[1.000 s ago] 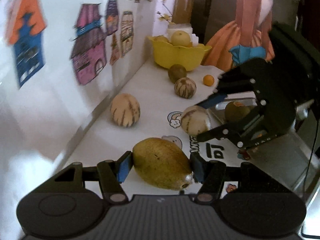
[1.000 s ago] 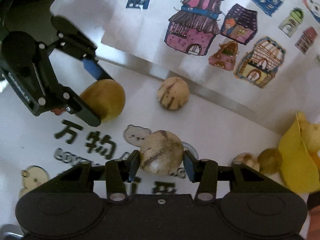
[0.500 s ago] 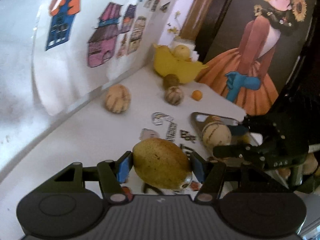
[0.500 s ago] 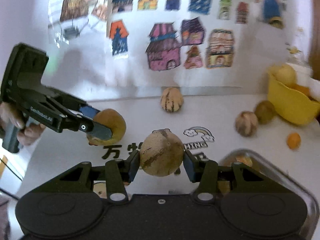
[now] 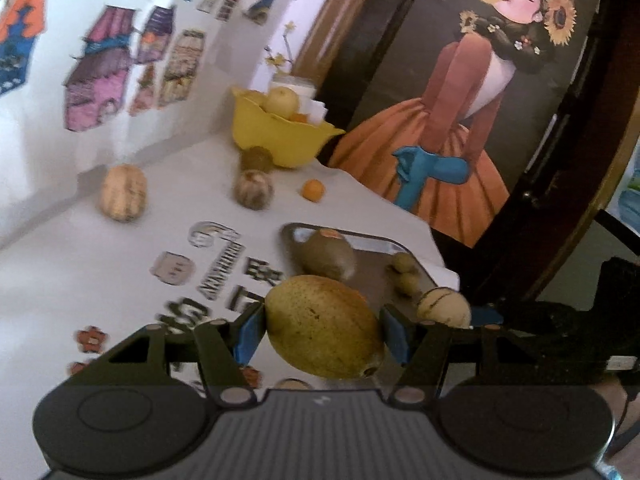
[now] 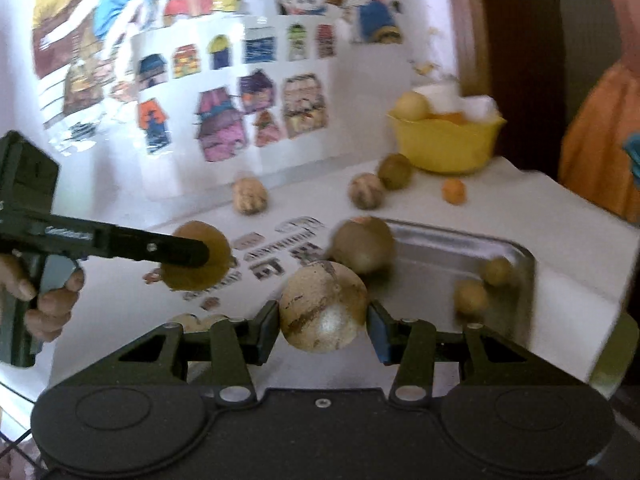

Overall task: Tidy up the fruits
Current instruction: 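Carry both fruits over the metal tray and open both tools to release them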

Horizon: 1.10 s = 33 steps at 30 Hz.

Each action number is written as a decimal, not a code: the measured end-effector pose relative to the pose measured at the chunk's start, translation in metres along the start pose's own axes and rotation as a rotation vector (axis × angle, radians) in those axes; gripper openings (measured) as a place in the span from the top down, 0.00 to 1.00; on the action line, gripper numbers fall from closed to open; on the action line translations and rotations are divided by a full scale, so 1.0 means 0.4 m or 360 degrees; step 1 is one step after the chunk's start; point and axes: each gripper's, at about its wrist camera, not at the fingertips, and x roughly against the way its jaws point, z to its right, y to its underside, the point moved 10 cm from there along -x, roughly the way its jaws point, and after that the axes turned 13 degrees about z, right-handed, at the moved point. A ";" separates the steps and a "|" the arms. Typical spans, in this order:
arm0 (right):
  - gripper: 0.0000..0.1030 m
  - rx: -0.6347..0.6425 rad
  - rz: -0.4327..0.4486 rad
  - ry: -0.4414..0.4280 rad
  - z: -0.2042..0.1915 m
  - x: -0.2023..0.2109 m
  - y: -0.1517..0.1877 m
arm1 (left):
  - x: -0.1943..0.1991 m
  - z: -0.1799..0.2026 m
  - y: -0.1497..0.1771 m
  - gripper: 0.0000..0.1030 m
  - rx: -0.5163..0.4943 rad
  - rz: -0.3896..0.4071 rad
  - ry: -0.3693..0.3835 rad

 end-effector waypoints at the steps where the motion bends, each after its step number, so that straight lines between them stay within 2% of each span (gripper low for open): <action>1: 0.53 -0.0020 -0.0001 0.0029 0.016 0.003 0.006 | -0.007 0.013 0.005 0.36 -0.0006 -0.0003 0.0009; 6: 0.53 -0.0094 -0.0004 0.0177 0.090 0.013 0.038 | -0.042 0.065 0.033 0.36 -0.0007 -0.0030 0.0050; 11: 0.52 -0.0139 -0.0008 0.0261 0.142 0.015 0.058 | -0.076 0.103 0.056 0.36 -0.0065 -0.0050 0.0051; 22: 0.52 -0.0026 -0.0025 0.0319 0.159 0.007 0.066 | -0.119 0.132 0.090 0.36 -0.0164 -0.0112 -0.0003; 33: 0.52 0.0032 -0.0030 0.0319 0.153 0.003 0.066 | -0.126 0.126 0.101 0.36 -0.0191 -0.0129 -0.0036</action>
